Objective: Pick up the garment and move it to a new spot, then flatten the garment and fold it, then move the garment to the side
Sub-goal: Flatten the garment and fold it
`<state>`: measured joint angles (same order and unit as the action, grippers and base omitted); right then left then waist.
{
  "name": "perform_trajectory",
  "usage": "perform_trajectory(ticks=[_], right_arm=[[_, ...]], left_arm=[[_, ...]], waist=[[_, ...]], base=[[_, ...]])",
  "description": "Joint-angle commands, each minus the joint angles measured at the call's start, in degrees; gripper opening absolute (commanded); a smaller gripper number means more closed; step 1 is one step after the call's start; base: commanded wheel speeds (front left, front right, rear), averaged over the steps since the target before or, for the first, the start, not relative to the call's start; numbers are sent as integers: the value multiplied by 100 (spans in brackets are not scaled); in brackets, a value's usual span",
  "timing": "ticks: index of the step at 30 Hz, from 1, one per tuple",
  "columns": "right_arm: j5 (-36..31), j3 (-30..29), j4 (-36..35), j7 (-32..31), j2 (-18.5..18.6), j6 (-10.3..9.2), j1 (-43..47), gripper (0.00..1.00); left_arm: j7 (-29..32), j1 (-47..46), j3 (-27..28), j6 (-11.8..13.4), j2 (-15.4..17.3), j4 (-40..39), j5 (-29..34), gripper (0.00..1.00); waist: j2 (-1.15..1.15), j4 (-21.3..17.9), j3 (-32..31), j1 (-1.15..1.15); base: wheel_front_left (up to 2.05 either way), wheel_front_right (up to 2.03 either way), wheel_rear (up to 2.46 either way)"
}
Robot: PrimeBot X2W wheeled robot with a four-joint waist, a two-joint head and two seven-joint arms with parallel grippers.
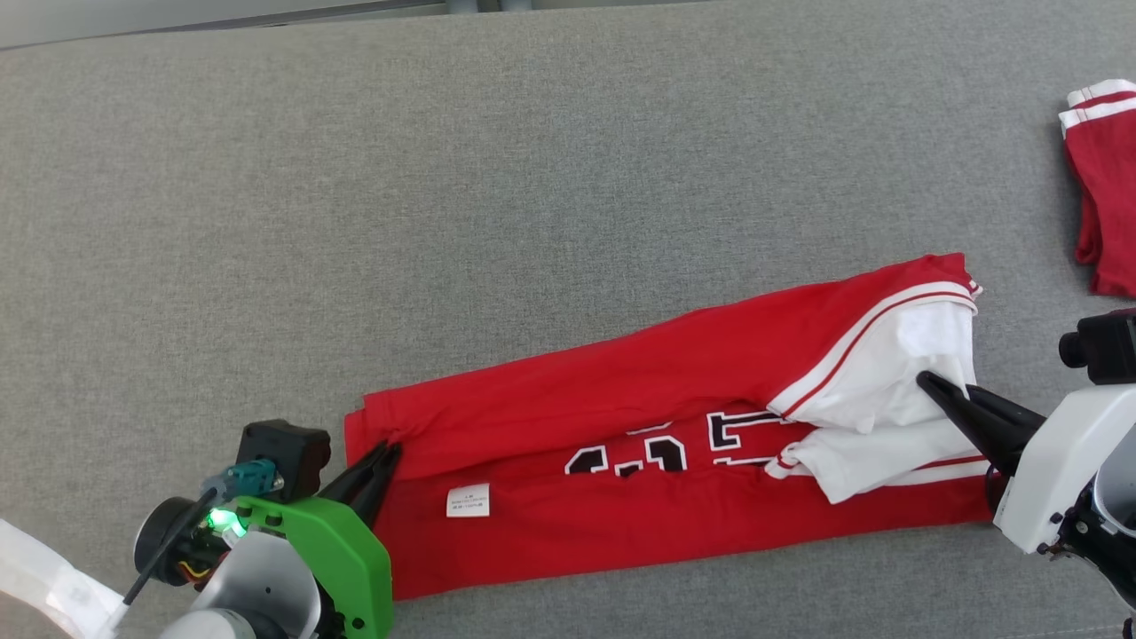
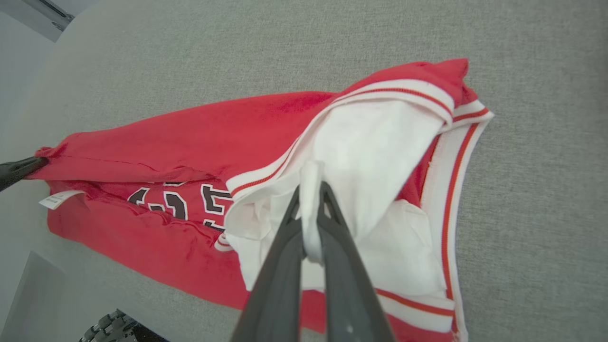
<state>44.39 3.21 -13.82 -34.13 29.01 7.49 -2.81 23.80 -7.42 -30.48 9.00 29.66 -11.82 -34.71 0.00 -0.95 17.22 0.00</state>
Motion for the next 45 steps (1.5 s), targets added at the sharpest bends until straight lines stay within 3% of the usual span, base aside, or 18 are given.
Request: perform_trajectory(ticks=[1,2,5,11,17,22,28,36,45], right_arm=[[-83,-32,72,64,-32,0,42,80],[-137,4,141,59,-32,0,66,100],[-293,69,335,21,7,0,125,100],[-371,-53,425,30,33,0,196,100],[-636,-590,149,-127,76,0,75,100],[-1188,-321,562,-468,-47,-1,-184,100],[-1758,-265,1198,-461,-69,-2,-207,100],[-1697,-322,1717,-530,-227,-1,-319,100],[-1202,-103,2756,-543,-767,9,-669,100]], left_arm=[[-88,94,53,41,15,22,9,48],[-136,117,42,28,-20,37,-7,100],[-211,230,-43,28,-69,163,18,100],[-483,621,2,359,-95,505,126,100],[-1949,933,531,961,-351,389,537,100],[-2872,917,504,1173,-832,619,774,100],[-3603,965,334,1143,-1360,1181,837,100],[-3902,878,590,1057,-1805,1464,944,100],[-3898,847,1107,600,-2334,1289,1575,100]], waist=[[0,-12,-16,0],[0,-17,-26,0],[0,-30,-67,0],[0,-48,-169,0],[0,-32,-167,0],[0,94,-85,0],[0,297,-58,0],[0,438,12,0],[0,631,28,0]], base=[[0,0,0],[0,0,0],[0,0,0],[0,0,0],[0,0,0],[0,0,0],[0,0,0],[0,0,0],[0,0,0]])
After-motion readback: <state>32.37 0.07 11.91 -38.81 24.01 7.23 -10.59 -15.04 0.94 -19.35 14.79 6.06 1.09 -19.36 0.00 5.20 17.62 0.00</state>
